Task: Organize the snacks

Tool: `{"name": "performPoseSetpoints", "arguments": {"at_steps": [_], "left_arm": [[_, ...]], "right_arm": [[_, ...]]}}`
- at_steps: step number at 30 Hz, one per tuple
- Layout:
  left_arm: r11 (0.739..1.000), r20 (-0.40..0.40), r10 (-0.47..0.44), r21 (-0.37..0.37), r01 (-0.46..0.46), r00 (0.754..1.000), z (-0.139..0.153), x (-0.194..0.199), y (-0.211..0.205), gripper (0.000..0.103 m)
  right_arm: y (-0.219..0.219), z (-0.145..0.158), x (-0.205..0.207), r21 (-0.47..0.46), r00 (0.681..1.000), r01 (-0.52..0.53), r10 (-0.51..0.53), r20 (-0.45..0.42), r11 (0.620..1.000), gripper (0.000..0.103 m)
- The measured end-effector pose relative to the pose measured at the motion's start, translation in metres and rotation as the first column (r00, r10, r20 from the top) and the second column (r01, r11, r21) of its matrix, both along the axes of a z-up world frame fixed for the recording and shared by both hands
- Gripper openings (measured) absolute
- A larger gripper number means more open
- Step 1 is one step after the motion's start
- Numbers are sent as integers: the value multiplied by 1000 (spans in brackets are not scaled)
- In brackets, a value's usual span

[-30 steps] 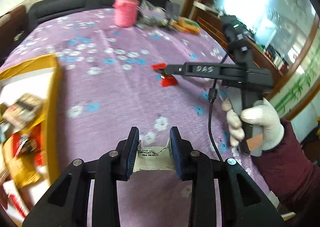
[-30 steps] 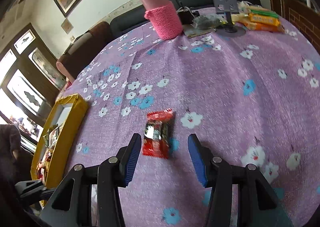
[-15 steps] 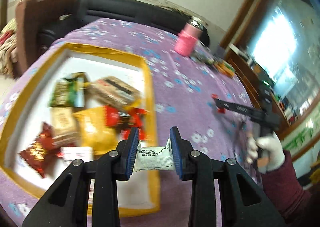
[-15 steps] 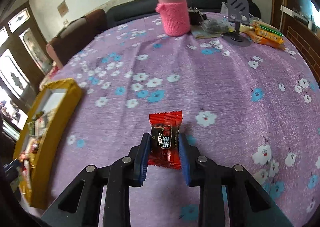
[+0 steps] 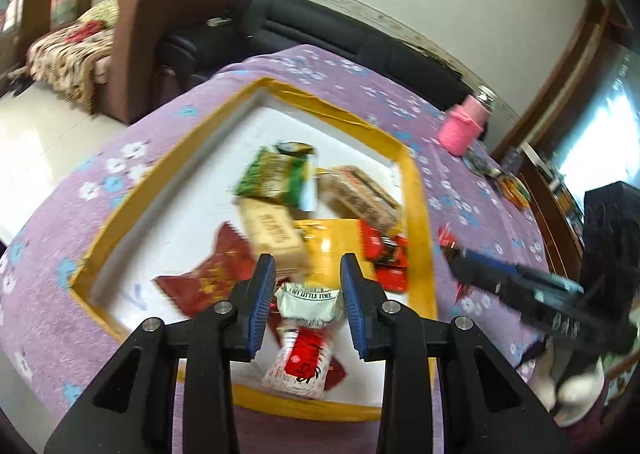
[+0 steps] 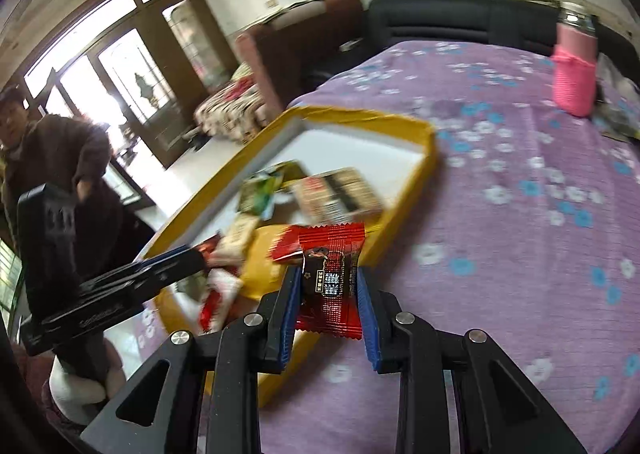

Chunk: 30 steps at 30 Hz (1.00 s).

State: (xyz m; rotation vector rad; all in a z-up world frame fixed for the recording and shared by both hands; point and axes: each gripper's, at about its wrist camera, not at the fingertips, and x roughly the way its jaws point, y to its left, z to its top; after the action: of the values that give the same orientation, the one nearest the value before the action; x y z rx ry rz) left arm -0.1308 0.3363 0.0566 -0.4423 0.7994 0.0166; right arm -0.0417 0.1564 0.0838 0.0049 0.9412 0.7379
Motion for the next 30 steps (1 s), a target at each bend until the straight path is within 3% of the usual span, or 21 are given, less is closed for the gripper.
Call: {"name": "performPoseSetpoints", "arguments": {"at_steps": [7,14,17,20,21,26,30], "left_arm": [[998,9,40,-48,-40,999,-1,-9,12,41],[999,28,36,-15,-35,999,10,-11,0,50],[994,43,65,85,-69,997,21,-14,-15,53],[965,62,115,230,-127,991,34,-16,-34,74],[956,78,121,260,-137,990,38,-18,-41,77],[927,89,115,347,-140,989,46,-17,-67,81],[923,71,82,370,-102,994,45,-13,-85,81]], "right_arm": [[44,-13,-22,-50,995,-95,95,-7,994,32],[45,-14,-35,-51,994,-105,105,11,993,40],[31,-6,-34,-27,997,-74,75,31,997,43],[11,2,-35,-7,998,-25,25,66,1000,46],[5,2,-36,-2,997,-11,11,73,1000,47],[-24,3,-44,15,992,64,-65,105,998,54],[-39,0,-51,-11,986,105,-103,129,994,57]]}}
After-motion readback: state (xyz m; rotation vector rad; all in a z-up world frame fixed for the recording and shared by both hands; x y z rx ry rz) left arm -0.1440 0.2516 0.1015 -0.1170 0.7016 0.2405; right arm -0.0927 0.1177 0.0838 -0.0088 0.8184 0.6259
